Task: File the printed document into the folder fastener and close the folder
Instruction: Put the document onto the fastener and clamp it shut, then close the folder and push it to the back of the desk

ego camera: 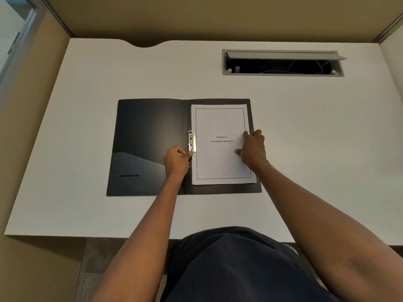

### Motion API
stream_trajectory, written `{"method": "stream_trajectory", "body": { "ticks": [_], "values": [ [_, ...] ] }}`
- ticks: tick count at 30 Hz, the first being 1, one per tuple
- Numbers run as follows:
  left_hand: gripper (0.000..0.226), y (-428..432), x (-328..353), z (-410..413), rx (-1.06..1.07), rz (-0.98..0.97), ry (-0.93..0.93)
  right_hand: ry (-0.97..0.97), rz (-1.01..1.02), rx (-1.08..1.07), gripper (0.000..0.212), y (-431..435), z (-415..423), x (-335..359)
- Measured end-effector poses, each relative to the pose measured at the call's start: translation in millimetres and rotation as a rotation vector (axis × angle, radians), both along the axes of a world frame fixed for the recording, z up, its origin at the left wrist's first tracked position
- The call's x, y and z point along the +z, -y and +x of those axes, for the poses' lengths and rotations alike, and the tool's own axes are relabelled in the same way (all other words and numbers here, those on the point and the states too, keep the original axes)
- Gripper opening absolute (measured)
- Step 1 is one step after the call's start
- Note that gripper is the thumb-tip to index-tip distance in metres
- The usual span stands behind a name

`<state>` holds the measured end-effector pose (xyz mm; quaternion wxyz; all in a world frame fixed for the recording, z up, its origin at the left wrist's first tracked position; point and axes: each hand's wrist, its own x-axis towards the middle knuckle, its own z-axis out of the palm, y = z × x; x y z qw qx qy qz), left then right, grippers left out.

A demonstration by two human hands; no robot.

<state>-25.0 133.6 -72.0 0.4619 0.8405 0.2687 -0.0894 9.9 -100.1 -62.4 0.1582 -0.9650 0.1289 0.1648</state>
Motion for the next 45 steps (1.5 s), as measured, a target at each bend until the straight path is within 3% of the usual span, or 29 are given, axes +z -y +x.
{"method": "stream_trajectory", "body": {
  "ticks": [12,20,26,30,36,41,45],
  "values": [
    [0.01,-5.2,2.3,-7.1,-0.064,-0.001,0.038,0.067,0.122,-0.076,0.062,3.8,-12.5,2.0],
    [0.01,-58.8,13.5,-1.1,-0.053,0.221,0.201,0.217,0.052,0.146,0.067,-40.7,-46.4,7.4],
    [0.029,-116.7,13.9,3.6,0.038,0.4,0.171,0.171,0.032,0.342,0.071,-79.8,-73.0,2.3],
    [0.048,-140.8,14.5,4.3,0.08,0.512,0.02,0.1,-0.014,0.412,0.072,-89.1,-89.4,-8.7],
    [0.054,-159.8,19.4,12.2,0.126,0.438,-0.121,0.03,-0.074,0.477,0.073,-89.9,-97.5,-20.4],
    [0.049,-166.7,39.9,19.2,0.22,0.438,-0.039,0.011,-0.117,0.493,0.071,-90.9,-95.9,-20.1],
    [0.028,-171.6,68.8,20.6,0.275,0.372,0.077,0.02,-0.123,0.485,0.066,-92.5,-93.5,-14.8]
  ]
}}
